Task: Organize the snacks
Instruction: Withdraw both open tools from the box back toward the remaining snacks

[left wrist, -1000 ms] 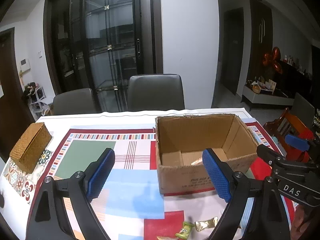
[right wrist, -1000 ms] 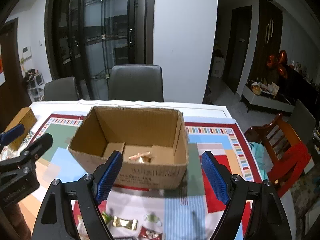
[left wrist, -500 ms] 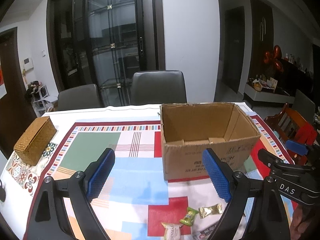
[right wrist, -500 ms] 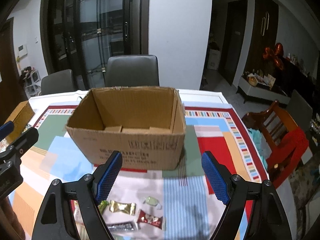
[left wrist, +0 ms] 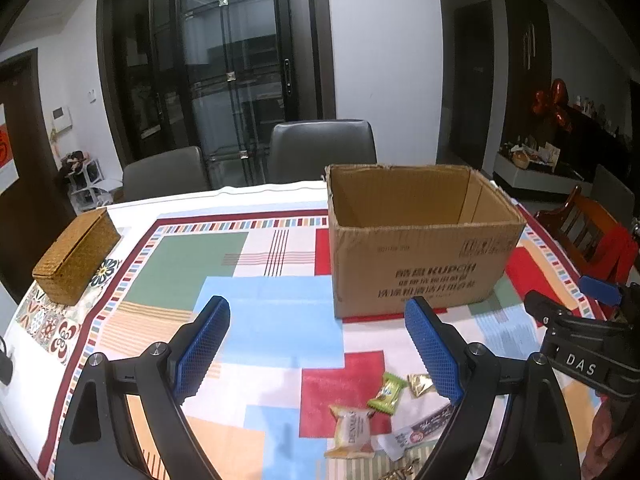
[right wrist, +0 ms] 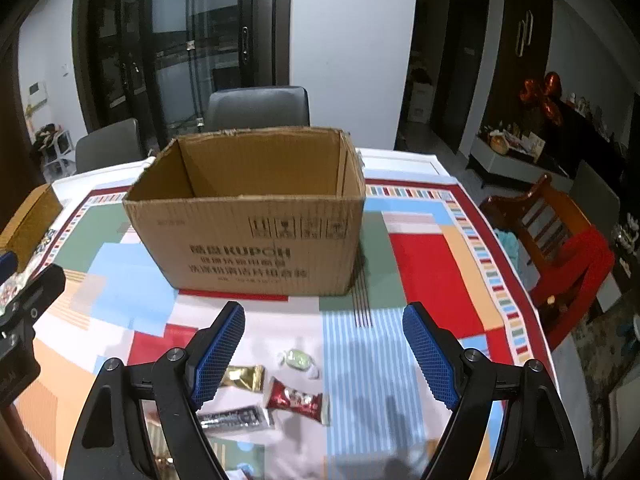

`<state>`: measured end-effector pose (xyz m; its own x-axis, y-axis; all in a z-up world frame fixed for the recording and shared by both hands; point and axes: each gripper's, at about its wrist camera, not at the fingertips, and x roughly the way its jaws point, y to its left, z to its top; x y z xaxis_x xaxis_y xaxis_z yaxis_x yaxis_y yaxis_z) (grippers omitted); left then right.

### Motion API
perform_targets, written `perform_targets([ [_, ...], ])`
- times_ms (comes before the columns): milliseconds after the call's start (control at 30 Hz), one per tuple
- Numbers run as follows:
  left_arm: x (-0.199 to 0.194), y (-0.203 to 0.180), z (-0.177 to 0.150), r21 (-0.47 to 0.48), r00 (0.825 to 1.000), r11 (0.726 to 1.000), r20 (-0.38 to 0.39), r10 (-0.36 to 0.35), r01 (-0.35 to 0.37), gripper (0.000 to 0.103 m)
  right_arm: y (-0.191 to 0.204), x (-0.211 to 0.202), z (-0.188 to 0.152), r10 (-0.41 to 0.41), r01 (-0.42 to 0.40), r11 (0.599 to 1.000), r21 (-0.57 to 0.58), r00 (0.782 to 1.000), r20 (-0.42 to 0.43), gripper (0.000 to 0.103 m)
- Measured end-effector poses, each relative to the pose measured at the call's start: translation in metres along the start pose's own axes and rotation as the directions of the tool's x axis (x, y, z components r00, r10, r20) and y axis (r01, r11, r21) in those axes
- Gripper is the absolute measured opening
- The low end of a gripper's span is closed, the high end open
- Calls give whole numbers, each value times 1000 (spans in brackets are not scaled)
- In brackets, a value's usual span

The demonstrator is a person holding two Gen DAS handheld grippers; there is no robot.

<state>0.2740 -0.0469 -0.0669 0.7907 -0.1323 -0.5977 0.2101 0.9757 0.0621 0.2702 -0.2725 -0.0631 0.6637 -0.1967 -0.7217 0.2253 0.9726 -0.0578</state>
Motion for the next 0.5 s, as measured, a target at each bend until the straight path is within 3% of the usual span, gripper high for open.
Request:
perform_targets([
  [500,7,-3,-39,-6,999,1000,-40,21,-21,90,0,17,-37,-6,7,1000,13,997,-75,82],
])
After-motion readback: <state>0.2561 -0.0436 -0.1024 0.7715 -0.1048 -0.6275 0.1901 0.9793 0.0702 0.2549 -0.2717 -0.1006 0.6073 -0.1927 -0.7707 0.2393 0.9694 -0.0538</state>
